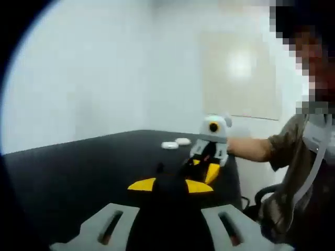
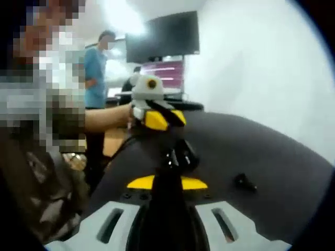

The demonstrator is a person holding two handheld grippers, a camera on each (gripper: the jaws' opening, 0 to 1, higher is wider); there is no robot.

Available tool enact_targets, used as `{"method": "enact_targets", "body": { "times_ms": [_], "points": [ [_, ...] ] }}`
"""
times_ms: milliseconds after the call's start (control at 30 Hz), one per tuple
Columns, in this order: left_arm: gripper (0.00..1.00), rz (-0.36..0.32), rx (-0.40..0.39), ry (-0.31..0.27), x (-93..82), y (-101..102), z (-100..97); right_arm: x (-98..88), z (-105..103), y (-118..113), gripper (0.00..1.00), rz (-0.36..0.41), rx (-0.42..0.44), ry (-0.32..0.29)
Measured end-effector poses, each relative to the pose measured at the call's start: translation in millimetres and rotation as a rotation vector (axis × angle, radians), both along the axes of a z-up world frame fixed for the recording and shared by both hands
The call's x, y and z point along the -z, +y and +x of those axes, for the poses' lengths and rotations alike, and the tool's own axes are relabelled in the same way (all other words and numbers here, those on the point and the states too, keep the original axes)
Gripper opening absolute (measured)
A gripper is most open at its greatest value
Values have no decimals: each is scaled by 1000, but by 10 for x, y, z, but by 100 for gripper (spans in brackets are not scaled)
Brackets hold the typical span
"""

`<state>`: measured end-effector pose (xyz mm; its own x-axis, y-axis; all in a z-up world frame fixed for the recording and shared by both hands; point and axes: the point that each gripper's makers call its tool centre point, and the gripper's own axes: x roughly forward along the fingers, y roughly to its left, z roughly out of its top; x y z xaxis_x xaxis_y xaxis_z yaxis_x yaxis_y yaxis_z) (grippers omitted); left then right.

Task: Pick up three earphones and place each one into its charging case using tactile feedback, ensure that each earphone is properly inserted and securely positioned inside the case.

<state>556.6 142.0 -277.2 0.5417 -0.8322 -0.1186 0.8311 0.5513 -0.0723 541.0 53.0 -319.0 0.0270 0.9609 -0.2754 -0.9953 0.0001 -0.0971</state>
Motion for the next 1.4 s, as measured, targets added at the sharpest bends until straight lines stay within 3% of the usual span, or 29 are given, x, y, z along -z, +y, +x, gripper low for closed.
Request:
{"method": "enact_targets", "body": {
  "times_ms": [133,233,300,433,467,533,700,833,1000,1133,1400],
  "points": [
    [20,32,121,14,-4,-348,-216,-77,-104,76,18,15,-52,-27],
    [21,155,161,1,151,-523,-227,-73,-121,90,18,11,-64,-39],
    [22,243,151,-20,244,-501,-174,-12,-90,46,18,-9,-52,-43],
    [20,186,137,39,206,-514,-172,-7,-85,59,18,-10,-46,-55],
    [20,203,142,33,214,-520,-185,-5,-81,57,18,-13,-47,-58],
    [21,274,130,-36,169,-426,-164,-8,-76,51,18,-6,-49,-52],
    [16,309,-20,-14,138,-4,64,-12,-70,43,18,-1,-49,-48],
    [20,382,11,-12,269,-92,63,-16,-73,39,18,4,-57,-49],
    [31,388,5,53,424,-227,169,-22,-77,32,18,9,-62,-59],
    [20,370,17,98,447,-265,206,-24,-84,32,18,12,-66,-65],
    [19,329,32,142,450,-274,288,-36,-102,29,18,20,-74,-86]
  ]
}}
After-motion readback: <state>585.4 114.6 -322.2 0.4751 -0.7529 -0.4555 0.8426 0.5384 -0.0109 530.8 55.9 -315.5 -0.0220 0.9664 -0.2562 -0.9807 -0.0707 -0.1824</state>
